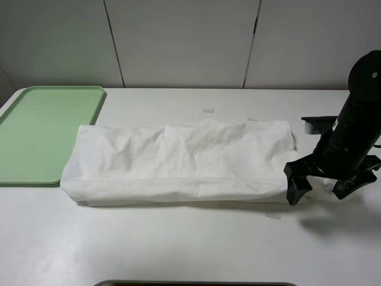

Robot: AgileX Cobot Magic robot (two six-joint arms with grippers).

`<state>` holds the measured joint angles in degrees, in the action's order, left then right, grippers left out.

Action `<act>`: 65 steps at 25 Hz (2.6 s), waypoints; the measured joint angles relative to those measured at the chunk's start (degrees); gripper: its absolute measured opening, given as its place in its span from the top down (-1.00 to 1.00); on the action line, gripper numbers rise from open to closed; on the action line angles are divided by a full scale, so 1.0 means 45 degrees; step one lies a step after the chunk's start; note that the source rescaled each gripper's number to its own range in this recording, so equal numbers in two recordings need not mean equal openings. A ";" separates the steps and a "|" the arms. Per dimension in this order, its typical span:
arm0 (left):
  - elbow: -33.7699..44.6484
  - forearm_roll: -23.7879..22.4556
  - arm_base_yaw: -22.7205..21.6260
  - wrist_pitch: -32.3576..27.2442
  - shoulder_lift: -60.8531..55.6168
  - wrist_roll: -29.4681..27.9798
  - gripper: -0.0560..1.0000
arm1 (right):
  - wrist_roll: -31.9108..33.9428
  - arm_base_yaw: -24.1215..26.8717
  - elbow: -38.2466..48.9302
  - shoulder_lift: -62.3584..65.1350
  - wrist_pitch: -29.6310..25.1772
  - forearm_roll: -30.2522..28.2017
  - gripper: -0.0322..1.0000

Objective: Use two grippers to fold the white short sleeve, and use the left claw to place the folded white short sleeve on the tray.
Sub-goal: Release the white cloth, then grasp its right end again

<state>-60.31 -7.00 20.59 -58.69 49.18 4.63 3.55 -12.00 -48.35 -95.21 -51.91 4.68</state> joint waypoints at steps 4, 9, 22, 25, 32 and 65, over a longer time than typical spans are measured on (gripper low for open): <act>0.0000 -0.0044 0.0000 -0.0287 -0.0052 -0.0038 -0.97 | -0.0323 0.0000 0.1007 0.0013 0.0414 0.0177 -1.00; 0.0000 -0.0074 0.0000 -0.0355 -0.0052 -0.0038 -0.97 | -0.0522 0.0000 0.1025 0.0957 0.0455 0.0298 -1.00; 0.0000 -0.0074 0.0000 -0.0353 -0.0052 -0.0400 -0.97 | -0.0522 0.0000 0.0037 0.2174 0.1087 -0.0261 -1.00; 0.0000 -0.0074 0.0000 -0.0381 -0.0052 -0.0460 -0.97 | -0.0522 0.0000 -0.0157 0.1127 0.1483 -0.0615 -1.00; 0.0000 -0.0074 0.0000 -0.0984 -0.0052 -0.0470 -0.97 | -0.0522 0.0000 -0.0156 -0.0696 0.1421 -0.0905 -1.00; 0.5253 0.0942 0.0000 -0.0821 -0.8492 -0.1139 -0.97 | -0.0789 0.0011 0.0189 0.4539 0.1785 -0.0747 -1.00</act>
<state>-36.67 -2.76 20.59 -62.38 10.96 -0.50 0.00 -11.96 -47.50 -74.78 -43.87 1.32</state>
